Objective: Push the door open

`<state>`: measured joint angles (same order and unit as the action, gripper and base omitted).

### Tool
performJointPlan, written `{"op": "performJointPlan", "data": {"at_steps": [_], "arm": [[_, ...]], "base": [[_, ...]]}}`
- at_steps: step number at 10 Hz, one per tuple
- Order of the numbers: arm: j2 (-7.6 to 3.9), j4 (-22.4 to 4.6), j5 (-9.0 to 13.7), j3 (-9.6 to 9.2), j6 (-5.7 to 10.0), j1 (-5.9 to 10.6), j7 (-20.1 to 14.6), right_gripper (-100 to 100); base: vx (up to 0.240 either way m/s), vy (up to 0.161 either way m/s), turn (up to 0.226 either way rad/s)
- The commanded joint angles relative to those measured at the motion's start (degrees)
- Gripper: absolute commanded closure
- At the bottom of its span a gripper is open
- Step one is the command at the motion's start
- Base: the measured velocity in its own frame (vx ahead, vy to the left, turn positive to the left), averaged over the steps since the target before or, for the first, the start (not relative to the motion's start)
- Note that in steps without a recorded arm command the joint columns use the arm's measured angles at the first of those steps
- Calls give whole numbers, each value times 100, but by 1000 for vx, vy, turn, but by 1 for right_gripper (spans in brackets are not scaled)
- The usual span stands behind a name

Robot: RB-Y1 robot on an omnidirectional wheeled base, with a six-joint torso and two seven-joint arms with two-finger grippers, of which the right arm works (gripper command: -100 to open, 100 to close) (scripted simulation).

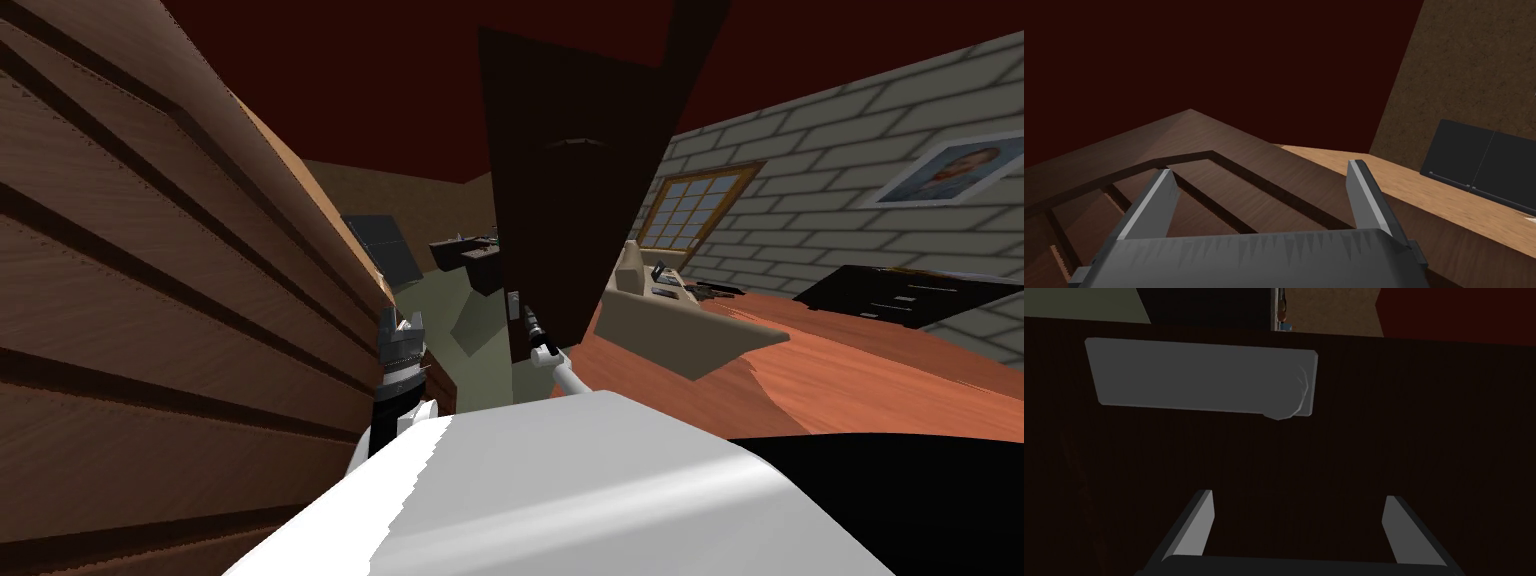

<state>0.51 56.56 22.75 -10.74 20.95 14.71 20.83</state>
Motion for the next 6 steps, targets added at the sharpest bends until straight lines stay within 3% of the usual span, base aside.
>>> {"op": "performJointPlan", "data": {"at_steps": [1,2,4,6], "arm": [[-153,-45,-6,9,38,14,3,-100],[-195,-64,-13,28,52,24,17,-100],[-145,-91,-23,54,72,38,36,-100],[52,-120,-33,82,92,53,56,-100]], "base": [[212,-10,20],[221,-26,23],[219,17,19],[230,34,13]]}}
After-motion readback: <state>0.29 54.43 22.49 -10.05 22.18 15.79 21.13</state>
